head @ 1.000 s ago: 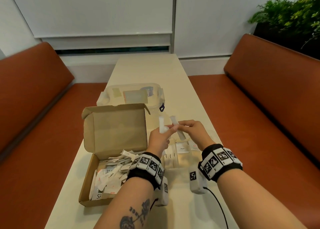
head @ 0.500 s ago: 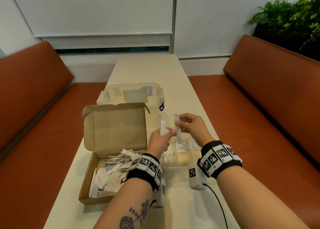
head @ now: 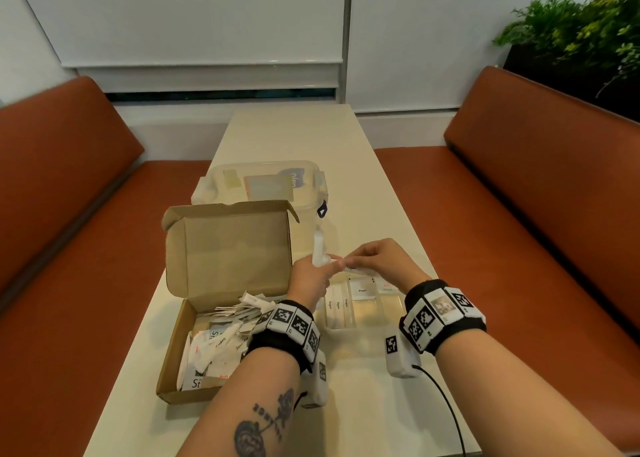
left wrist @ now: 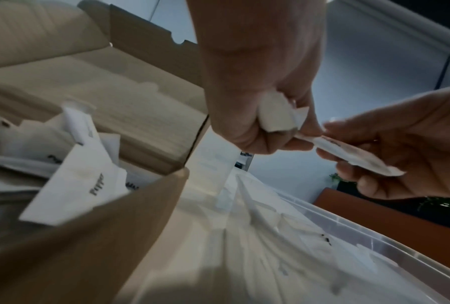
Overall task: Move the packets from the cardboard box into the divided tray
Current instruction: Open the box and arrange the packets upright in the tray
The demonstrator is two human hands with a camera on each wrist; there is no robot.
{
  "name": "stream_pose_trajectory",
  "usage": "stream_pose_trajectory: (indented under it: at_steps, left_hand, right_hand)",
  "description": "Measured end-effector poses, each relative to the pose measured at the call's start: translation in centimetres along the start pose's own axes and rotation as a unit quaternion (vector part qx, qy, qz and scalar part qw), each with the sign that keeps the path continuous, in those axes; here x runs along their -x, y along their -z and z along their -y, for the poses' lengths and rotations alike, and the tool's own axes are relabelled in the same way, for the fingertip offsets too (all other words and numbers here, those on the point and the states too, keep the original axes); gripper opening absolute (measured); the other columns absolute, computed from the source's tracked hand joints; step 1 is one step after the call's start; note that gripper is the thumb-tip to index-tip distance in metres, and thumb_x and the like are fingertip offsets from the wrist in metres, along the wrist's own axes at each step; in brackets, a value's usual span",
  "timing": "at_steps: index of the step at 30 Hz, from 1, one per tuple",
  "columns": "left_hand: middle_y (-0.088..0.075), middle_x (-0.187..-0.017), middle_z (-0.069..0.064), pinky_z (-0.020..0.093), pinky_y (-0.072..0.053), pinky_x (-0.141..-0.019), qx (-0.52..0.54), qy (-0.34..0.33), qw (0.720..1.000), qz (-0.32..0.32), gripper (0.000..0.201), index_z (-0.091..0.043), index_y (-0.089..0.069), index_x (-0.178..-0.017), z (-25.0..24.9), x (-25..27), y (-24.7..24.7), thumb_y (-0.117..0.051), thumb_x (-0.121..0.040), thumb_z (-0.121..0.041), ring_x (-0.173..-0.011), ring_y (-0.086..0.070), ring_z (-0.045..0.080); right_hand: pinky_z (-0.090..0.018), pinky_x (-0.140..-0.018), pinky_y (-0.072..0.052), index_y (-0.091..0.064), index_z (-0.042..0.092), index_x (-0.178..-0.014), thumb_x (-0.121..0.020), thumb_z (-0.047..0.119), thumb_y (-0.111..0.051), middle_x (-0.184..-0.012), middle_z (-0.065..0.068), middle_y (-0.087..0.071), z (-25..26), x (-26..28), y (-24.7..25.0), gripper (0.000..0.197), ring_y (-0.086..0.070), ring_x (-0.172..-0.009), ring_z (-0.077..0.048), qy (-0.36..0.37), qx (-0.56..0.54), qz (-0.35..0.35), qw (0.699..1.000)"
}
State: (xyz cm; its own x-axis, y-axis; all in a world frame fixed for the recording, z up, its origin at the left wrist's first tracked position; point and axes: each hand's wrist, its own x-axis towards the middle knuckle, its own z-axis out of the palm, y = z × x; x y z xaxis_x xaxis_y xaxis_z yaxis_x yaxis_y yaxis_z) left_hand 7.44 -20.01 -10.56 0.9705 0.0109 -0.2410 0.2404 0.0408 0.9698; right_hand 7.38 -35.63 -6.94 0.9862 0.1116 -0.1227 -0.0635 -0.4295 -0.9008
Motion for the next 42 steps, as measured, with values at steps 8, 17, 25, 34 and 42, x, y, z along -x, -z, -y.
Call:
stream_pose_trajectory:
  at_steps: [8,17,25,34,42]
  left_hand:
    - [-0.044,-0.058,-0.002,0.021,-0.033,-0.043,0.001,-0.004,0.999,-0.036,0.024,-0.009,-0.060,-0.090,1.0,-0.4,0.4,-0.077,-0.077,-0.020,-0.046,-0.035,0.010]
    - [-0.054,-0.077,0.007,0.017,-0.030,-0.037,0.038,0.021,0.995,-0.085,0.023,-0.017,-0.059,-0.074,1.8,-1.2,0.5,-0.052,-0.095,-0.022,-0.035,-0.035,0.007]
    - [-0.046,-0.061,0.003,0.016,-0.029,-0.037,0.035,0.034,0.996,-0.078,0.022,-0.006,-0.062,-0.084,2.0,-1.0,0.6,-0.051,-0.096,-0.020,-0.029,-0.036,0.003]
    - [-0.056,-0.080,0.007,0.014,-0.029,-0.035,0.057,0.056,0.995,-0.063,0.023,-0.013,-0.058,-0.076,1.7,-0.9,0.5,-0.050,-0.097,-0.019,-0.036,-0.037,0.008]
    - [-0.064,-0.093,0.011,0.011,-0.025,-0.032,0.123,0.096,0.988,-0.010,0.025,-0.007,-0.053,-0.102,1.2,-0.7,0.5,-0.040,-0.101,-0.028,-0.030,-0.035,0.006]
  right_hand:
    - [-0.014,-0.054,-0.046,-0.069,0.010,-0.085,-0.078,0.008,-0.074,-0.065,0.001,-0.068,-0.3,0.0,-0.9,0.009,-0.057,-0.055,-0.006,-0.042,0.020,0.033,0.998]
    - [-0.017,-0.052,-0.045,-0.064,0.008,-0.074,-0.073,0.000,-0.072,-0.067,-0.004,-0.066,-1.9,-0.4,-5.1,0.011,-0.060,-0.059,-0.011,-0.105,0.111,-0.028,0.988]
    - [-0.028,-0.074,-0.051,-0.068,0.011,-0.077,-0.078,0.007,-0.059,-0.087,-0.007,-0.072,-3.1,-0.5,-8.4,0.010,-0.065,-0.086,-0.022,-0.105,0.232,-0.066,0.965]
    - [-0.028,-0.084,-0.039,-0.070,0.023,-0.099,-0.072,0.033,-0.078,-0.104,-0.004,-0.059,-4.1,-0.9,-7.5,0.030,-0.048,-0.106,-0.023,-0.022,0.380,-0.002,0.925]
    - [-0.029,-0.082,-0.042,-0.068,0.020,-0.106,-0.082,0.025,-0.067,-0.106,-0.007,-0.062,-4.1,-0.5,-7.0,0.024,-0.055,-0.100,-0.021,-0.017,0.303,-0.037,0.952]
